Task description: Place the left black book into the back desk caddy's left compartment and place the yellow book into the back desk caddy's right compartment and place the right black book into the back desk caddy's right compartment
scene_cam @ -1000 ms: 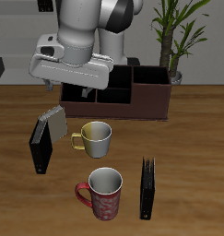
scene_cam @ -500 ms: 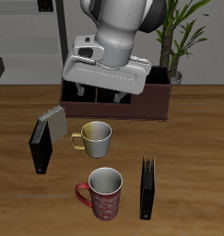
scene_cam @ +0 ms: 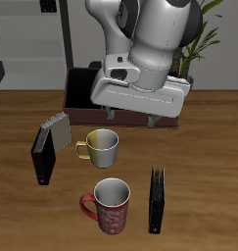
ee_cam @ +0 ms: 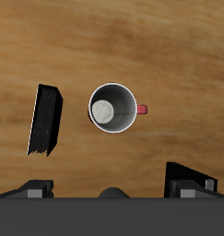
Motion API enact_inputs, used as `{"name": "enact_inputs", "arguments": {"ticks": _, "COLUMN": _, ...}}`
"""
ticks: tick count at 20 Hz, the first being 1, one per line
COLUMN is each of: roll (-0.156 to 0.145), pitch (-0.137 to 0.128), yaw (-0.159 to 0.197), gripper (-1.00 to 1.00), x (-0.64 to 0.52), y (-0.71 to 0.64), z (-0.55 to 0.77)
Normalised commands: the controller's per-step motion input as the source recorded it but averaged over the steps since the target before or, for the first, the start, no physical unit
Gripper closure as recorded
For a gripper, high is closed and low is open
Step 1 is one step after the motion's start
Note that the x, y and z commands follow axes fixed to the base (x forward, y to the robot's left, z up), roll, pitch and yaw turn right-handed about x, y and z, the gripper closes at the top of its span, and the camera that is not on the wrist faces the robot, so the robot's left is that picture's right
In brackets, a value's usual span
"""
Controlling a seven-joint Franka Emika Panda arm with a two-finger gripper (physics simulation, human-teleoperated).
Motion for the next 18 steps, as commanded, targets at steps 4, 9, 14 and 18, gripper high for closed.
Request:
{"name": "enact_inputs", "arguments": {"ticks": 4, "roll": 0.012, "pitch": 0.008, "yaw": -0.007, "gripper": -1.00, "x": 0.21, "y": 0.26, "z": -0.14}}
{"name": "enact_inputs", "arguments": {"ticks": 9, "roll": 0.060, "pitch": -0.015, "yaw": 0.025, "gripper": -1.00, "x": 0.15, "y": 0.29, "z": -0.08}}
{"name": "enact_inputs", "arguments": {"ticks": 14, "roll": 0.124, "pitch": -0.013, "yaw": 0.024, "gripper": -1.00, "x": 0.28, "y": 0.27, "z": -0.14}}
{"name": "enact_inputs", "arguments": {"ticks": 18, "roll": 0.134, "pitch": -0.033, "yaw": 0.021, "gripper": -1.00, "x": 0.19, "y": 0.15, "z": -0.13}}
